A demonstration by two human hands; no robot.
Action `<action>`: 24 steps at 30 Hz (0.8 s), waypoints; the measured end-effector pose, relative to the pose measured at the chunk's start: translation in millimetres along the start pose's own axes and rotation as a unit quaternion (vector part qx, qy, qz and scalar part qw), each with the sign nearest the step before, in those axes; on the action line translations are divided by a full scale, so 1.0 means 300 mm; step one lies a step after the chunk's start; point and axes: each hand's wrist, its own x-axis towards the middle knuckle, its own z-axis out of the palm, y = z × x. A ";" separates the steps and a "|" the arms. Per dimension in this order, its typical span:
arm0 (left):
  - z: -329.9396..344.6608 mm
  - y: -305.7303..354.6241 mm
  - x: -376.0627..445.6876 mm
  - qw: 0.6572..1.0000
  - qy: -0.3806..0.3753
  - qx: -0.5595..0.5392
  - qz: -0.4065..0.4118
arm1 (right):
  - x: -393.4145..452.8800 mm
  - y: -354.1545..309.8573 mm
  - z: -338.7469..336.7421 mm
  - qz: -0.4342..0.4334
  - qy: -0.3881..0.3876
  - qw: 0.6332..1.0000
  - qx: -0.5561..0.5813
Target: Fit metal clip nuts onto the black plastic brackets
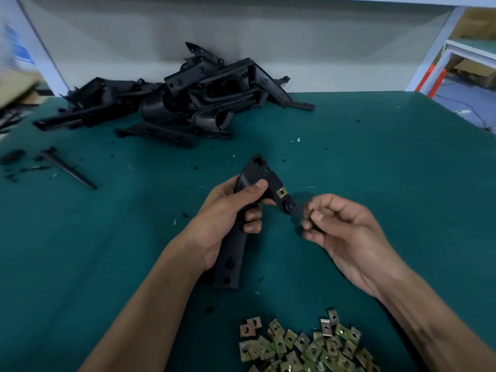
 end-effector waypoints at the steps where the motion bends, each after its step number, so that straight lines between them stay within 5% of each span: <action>1: -0.003 0.002 0.000 1.000 -0.001 -0.007 0.001 | 0.028 0.001 0.011 0.006 -0.026 1.000 0.011; 8: -0.026 0.012 0.003 0.998 -0.007 -0.061 -0.010 | 0.054 0.006 -0.020 0.005 -0.144 0.987 0.064; 16: -0.038 0.028 0.001 0.992 0.016 -0.124 -0.001 | 0.063 -0.012 0.009 0.033 -0.163 0.983 0.078; 24: -0.017 0.038 -0.003 0.994 0.018 -0.112 -0.001 | 0.054 -0.017 0.029 0.014 -0.097 0.995 0.017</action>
